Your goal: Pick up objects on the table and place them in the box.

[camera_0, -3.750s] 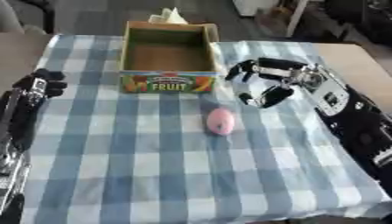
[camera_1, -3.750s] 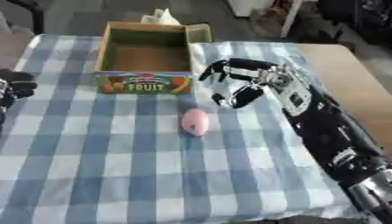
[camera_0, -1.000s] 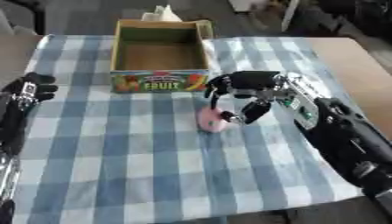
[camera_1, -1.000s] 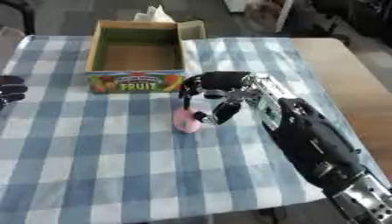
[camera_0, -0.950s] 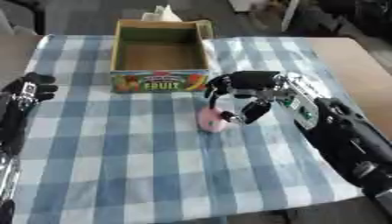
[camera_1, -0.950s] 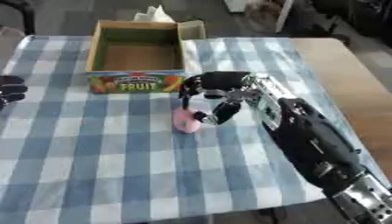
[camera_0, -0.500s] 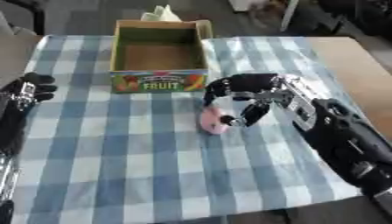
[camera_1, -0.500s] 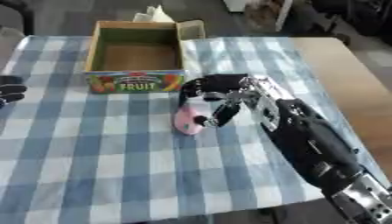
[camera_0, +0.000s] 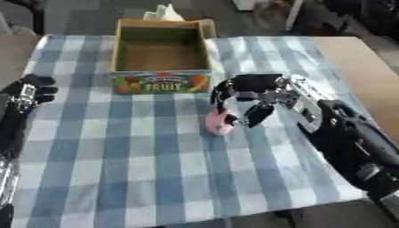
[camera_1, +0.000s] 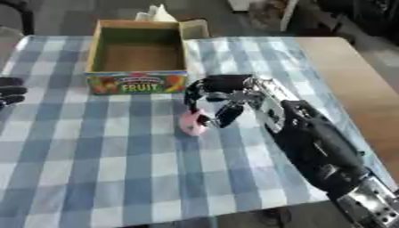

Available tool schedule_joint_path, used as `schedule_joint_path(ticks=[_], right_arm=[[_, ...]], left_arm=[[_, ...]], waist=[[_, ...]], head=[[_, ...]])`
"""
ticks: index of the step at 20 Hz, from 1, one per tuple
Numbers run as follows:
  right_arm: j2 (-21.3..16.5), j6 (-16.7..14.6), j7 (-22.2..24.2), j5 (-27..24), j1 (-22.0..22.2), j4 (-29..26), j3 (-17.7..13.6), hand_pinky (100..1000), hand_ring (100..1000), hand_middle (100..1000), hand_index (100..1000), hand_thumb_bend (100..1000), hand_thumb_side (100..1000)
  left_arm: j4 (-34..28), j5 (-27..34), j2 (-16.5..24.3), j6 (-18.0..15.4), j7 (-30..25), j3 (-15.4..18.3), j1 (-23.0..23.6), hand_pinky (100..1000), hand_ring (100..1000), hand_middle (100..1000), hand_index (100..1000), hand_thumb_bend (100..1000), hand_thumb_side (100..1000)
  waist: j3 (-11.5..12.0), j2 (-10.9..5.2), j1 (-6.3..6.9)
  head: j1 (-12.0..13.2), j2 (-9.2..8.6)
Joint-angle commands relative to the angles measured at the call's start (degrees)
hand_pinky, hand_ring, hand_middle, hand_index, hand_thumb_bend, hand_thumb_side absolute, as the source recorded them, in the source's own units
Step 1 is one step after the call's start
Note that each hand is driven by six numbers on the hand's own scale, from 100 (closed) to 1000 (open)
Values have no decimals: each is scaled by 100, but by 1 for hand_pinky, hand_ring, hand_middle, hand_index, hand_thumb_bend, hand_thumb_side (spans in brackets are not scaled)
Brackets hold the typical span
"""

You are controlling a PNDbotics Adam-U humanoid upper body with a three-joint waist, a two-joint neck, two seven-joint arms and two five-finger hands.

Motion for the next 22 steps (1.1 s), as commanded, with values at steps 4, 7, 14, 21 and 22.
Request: schedule_joint_path(ticks=[4, 7, 14, 21, 22], right_arm=[[-289, -583, -362, 225, -321, -157, -271, 784, 798, 678, 302, 100, 100], [-354, -399, -667, 340, -622, -192, -539, 790, 797, 683, 306, 100, 100], [-51, 195, -1296, 1099, -1376, 228, -1211, 801, 789, 690, 310, 100, 100], [702, 797, -2067, 2862, -1860, 1013, -1898, 805, 786, 695, 322, 100, 100], [805, 932, -2177, 3125, -1878, 1114, -2019, 805, 786, 694, 322, 100, 100]], left_arm=[[-65, -6, 121, -4, -6, 39, -46, 786, 738, 700, 710, 100, 816], [-69, 0, 107, -4, -12, 33, -54, 786, 739, 701, 710, 100, 815], [-79, 27, 58, -22, -70, -31, -144, 786, 740, 702, 711, 100, 812], [-113, 74, -9, -42, -161, -126, -365, 785, 740, 702, 710, 100, 809], [-115, 77, -15, -43, -172, -137, -389, 785, 740, 702, 710, 100, 809]], waist=[[-8, -62, 28], [1, -64, 35], [221, -16, 112], [683, 139, 165], [746, 158, 164]], head=[[10, 31], [9, 31], [-87, -25], [-435, -301], [-482, -328]])
